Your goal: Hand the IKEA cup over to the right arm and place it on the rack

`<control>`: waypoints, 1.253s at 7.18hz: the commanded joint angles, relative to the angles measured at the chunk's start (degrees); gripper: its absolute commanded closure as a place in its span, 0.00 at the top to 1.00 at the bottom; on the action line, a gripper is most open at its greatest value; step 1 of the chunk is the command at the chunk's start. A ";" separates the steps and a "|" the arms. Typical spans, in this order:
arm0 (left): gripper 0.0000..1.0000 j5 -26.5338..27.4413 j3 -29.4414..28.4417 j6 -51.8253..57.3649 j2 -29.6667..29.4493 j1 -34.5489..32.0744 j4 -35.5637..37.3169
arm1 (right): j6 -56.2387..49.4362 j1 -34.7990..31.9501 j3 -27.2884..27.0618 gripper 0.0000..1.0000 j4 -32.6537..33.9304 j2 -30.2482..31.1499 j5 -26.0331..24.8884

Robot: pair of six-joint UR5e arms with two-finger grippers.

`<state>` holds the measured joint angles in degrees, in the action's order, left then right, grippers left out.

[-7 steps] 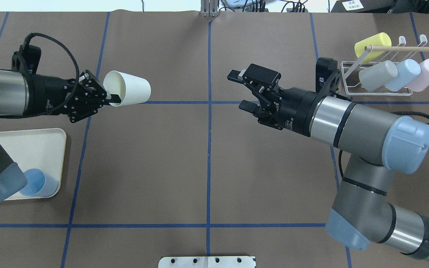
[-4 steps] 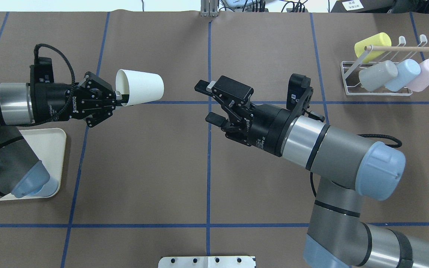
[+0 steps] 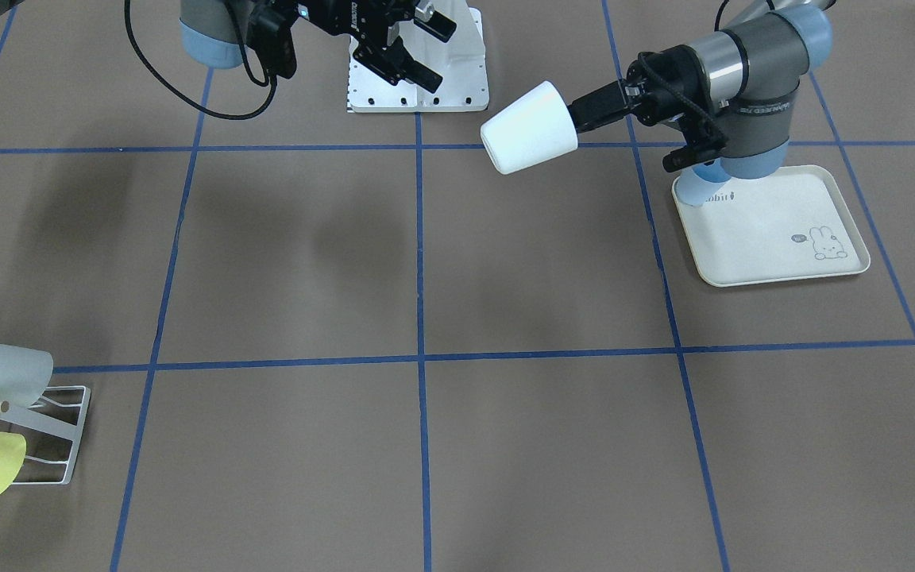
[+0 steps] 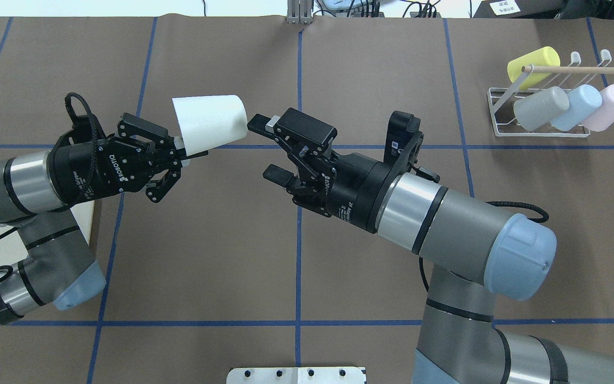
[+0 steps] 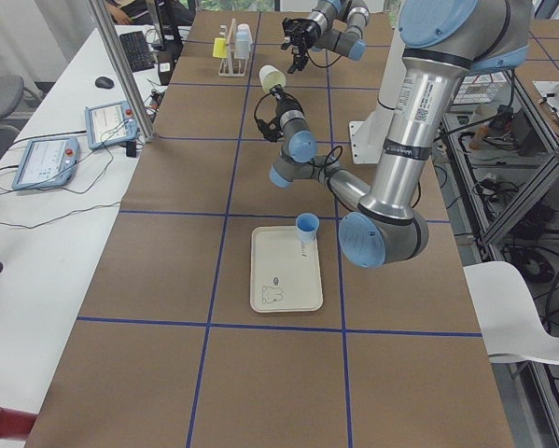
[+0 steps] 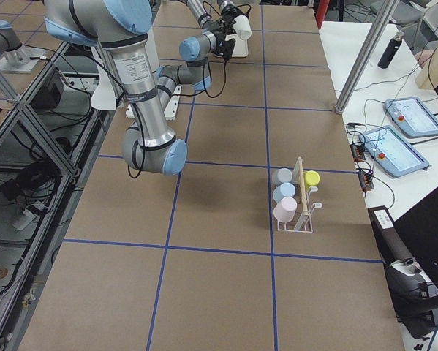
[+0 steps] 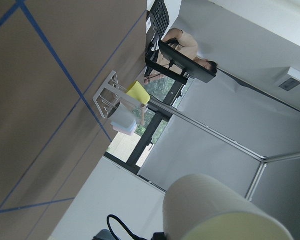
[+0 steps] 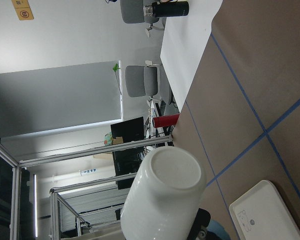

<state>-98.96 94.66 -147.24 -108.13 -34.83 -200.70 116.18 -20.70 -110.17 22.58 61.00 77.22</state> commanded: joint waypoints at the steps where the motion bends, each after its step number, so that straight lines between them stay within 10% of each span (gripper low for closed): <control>1: 0.00 2.98 1.83 -2.52 -0.06 3.18 -1.27 | 0.45 0.04 0.21 0.98 0.01 -0.27 -1.11; 9: 0.00 2.98 3.60 -2.26 -1.03 7.23 -0.92 | 0.80 1.01 0.83 0.82 -0.08 -1.50 -1.02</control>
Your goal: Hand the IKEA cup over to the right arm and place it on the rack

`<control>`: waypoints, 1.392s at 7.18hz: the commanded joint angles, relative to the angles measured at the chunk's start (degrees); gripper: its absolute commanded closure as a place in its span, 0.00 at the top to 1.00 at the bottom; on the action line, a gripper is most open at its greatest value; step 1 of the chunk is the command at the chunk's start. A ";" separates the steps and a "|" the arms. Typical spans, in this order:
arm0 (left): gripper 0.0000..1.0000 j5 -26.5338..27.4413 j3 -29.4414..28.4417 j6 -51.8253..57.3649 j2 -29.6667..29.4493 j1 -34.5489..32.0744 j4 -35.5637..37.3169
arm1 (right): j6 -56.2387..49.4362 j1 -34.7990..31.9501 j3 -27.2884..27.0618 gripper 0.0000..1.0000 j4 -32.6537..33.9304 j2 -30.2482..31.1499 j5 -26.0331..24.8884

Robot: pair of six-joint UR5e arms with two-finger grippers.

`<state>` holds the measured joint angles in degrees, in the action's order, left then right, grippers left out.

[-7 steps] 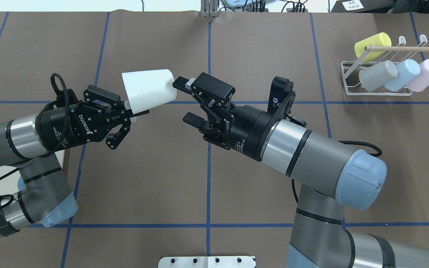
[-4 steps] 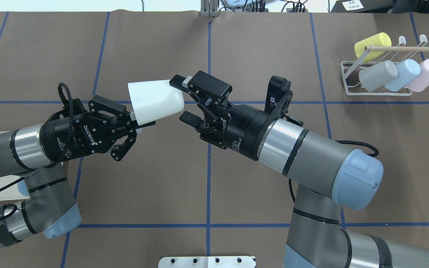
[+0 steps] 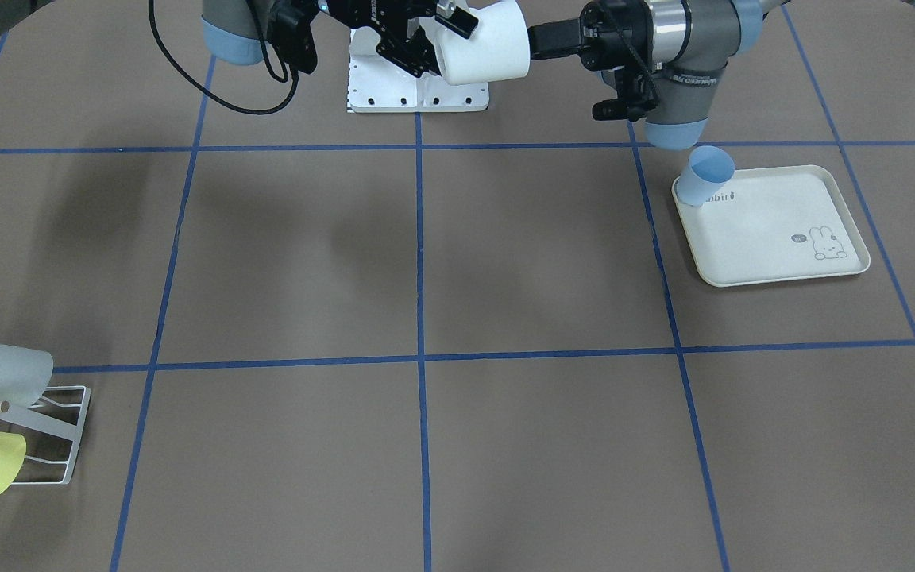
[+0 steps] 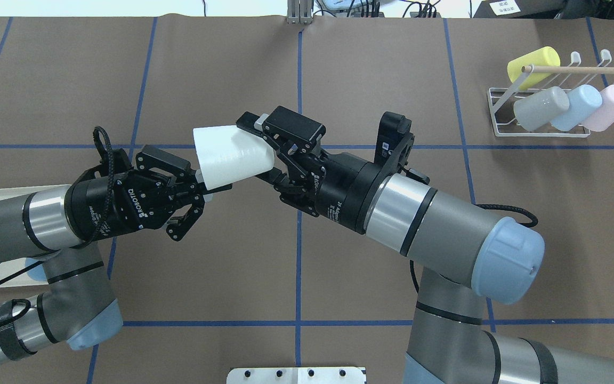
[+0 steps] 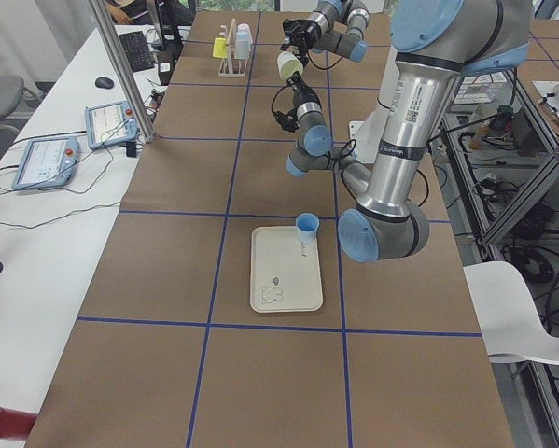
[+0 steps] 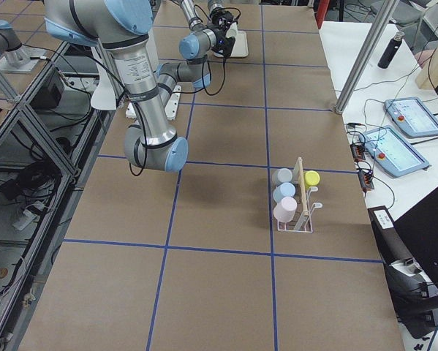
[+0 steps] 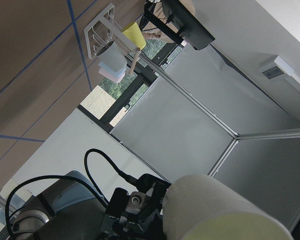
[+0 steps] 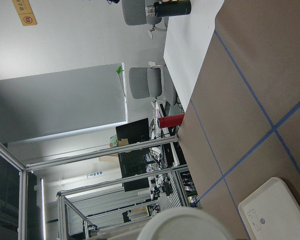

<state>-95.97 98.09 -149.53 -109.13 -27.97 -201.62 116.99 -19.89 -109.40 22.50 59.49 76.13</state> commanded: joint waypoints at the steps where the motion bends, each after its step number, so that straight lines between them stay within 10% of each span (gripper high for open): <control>1: 0.03 0.00 0.18 0.21 0.06 0.37 0.00 | -0.01 0.29 -0.02 0.52 0.00 0.01 0.07; 2: 0.68 0.00 0.18 0.47 0.14 0.37 -0.09 | -0.19 0.29 -0.02 0.24 -0.09 0.10 0.16; 3: 1.00 -0.09 0.26 0.47 0.15 0.28 0.00 | -0.27 0.29 -0.20 0.02 0.00 0.01 0.16; 7: 1.00 -0.35 1.84 17.27 7.83 -2.26 0.70 | -8.82 -8.81 0.15 0.00 3.06 2.36 0.24; 10: 1.00 -5.08 0.88 33.19 9.64 -11.12 16.02 | -28.06 -19.88 2.16 0.00 7.72 15.01 0.07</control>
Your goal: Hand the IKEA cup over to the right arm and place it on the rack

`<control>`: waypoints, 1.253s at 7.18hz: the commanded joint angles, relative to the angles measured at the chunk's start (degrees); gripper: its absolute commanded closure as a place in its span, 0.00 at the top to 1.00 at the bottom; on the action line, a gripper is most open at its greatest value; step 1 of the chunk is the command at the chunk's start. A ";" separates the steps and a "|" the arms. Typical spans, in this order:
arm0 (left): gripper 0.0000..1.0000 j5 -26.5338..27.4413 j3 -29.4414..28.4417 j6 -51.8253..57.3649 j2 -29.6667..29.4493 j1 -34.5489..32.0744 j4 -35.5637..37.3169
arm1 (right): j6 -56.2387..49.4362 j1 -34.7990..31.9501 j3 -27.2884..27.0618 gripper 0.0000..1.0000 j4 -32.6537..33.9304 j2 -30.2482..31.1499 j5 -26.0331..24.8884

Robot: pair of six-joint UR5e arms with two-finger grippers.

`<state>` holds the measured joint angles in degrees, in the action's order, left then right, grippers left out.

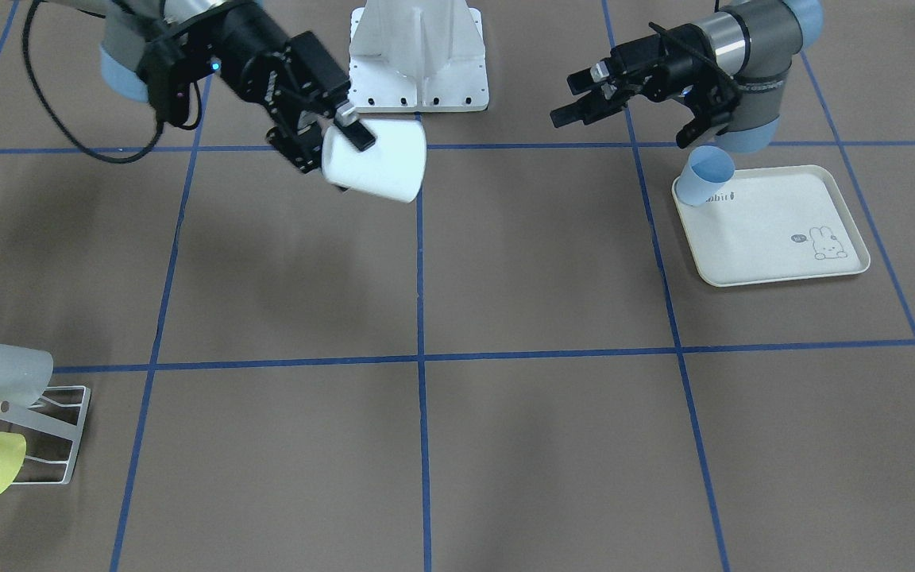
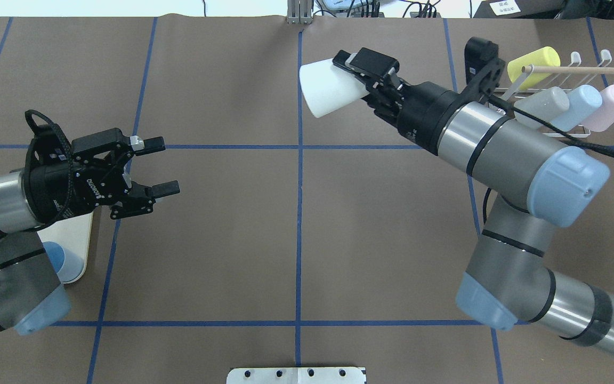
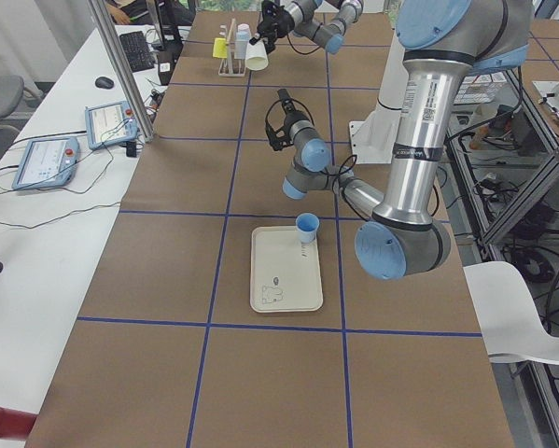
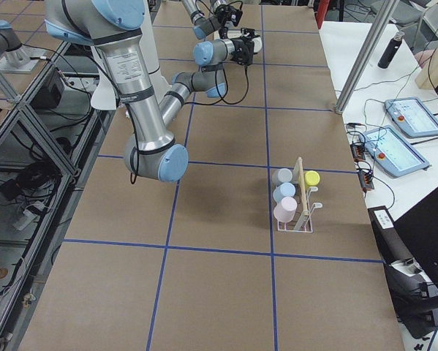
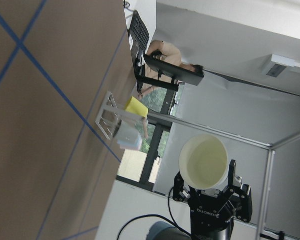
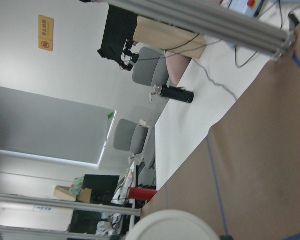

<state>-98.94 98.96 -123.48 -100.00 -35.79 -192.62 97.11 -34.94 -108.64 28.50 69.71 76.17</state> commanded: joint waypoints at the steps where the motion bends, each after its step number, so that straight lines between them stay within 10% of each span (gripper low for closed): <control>1: 1.00 -1.87 -0.08 12.25 1.73 -5.68 13.18 | -14.86 -8.96 4.02 0.00 6.00 5.17 0.12; 7: 1.00 -1.61 8.41 46.34 6.12 -16.32 54.28 | -36.70 -31.83 20.46 0.01 12.02 4.83 10.65; 9: 1.00 1.79 10.81 48.07 7.89 -16.33 56.22 | -38.04 -31.94 23.02 0.05 12.11 5.61 10.93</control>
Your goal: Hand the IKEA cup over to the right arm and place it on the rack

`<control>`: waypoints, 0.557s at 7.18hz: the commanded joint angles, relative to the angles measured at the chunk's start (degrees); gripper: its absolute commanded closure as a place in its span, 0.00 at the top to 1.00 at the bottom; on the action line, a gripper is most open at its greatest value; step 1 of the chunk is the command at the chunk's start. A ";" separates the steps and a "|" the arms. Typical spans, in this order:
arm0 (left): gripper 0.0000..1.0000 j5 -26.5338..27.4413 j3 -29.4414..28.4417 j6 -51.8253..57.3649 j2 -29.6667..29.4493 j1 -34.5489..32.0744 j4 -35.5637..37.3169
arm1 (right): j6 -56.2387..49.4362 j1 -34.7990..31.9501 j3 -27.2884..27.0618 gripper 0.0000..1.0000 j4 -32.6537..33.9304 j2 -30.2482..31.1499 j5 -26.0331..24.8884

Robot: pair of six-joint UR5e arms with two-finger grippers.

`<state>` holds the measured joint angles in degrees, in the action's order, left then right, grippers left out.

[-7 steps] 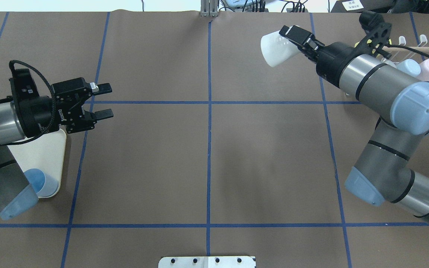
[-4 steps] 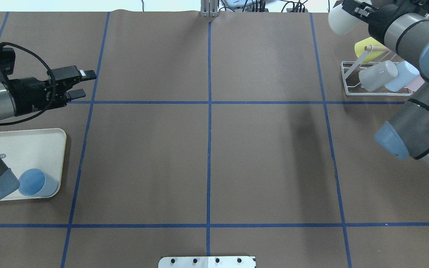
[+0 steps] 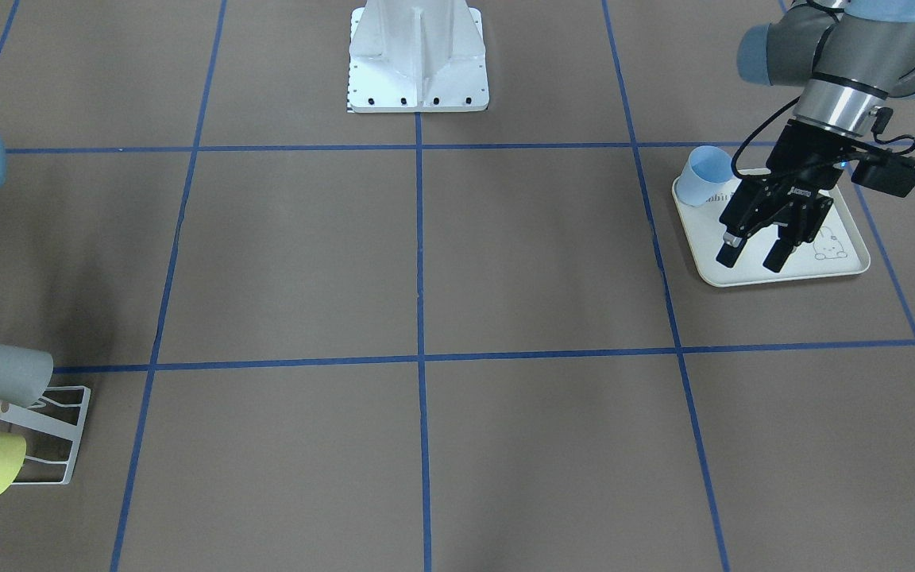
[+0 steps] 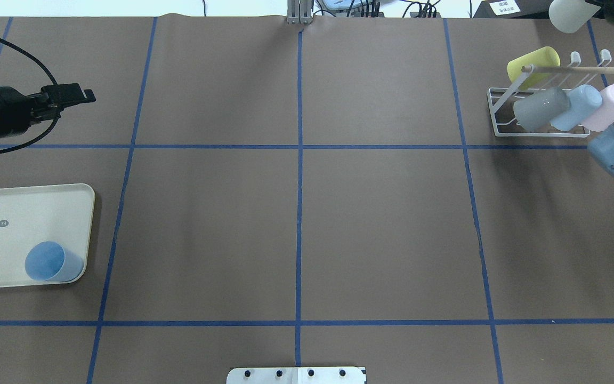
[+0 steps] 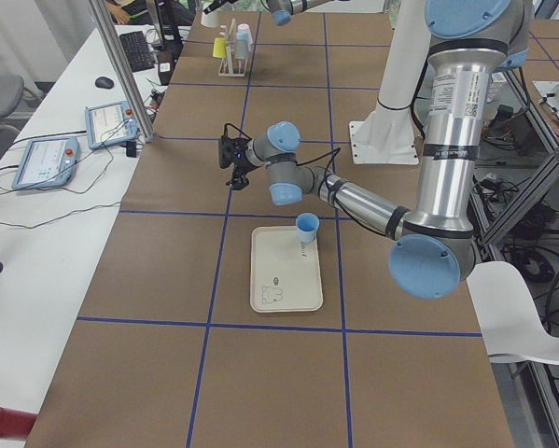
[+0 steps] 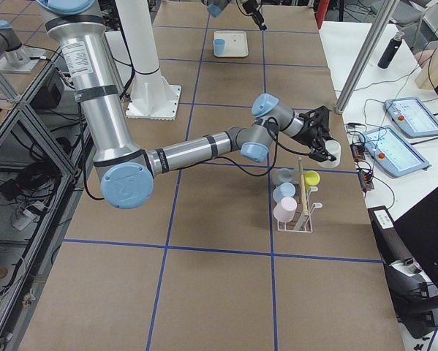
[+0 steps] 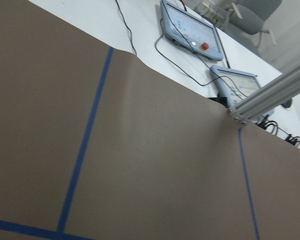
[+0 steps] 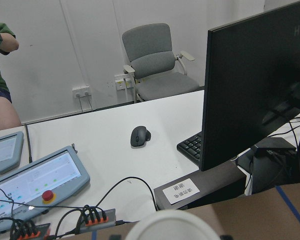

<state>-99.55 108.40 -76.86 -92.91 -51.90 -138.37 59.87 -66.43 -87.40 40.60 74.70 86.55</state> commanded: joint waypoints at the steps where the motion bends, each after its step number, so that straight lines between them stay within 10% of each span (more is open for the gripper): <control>1: 1.00 2.95 1.73 1.28 1.84 -0.22 1.97 | -0.63 -0.37 2.32 0.05 0.00 0.45 0.63; 4: 1.00 3.22 2.52 1.27 4.31 0.22 1.88 | -0.46 -0.10 5.49 0.07 0.00 -0.26 0.72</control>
<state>-96.45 110.71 -75.59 -88.93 -51.75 -136.54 59.30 -66.68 -82.77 40.61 74.68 87.26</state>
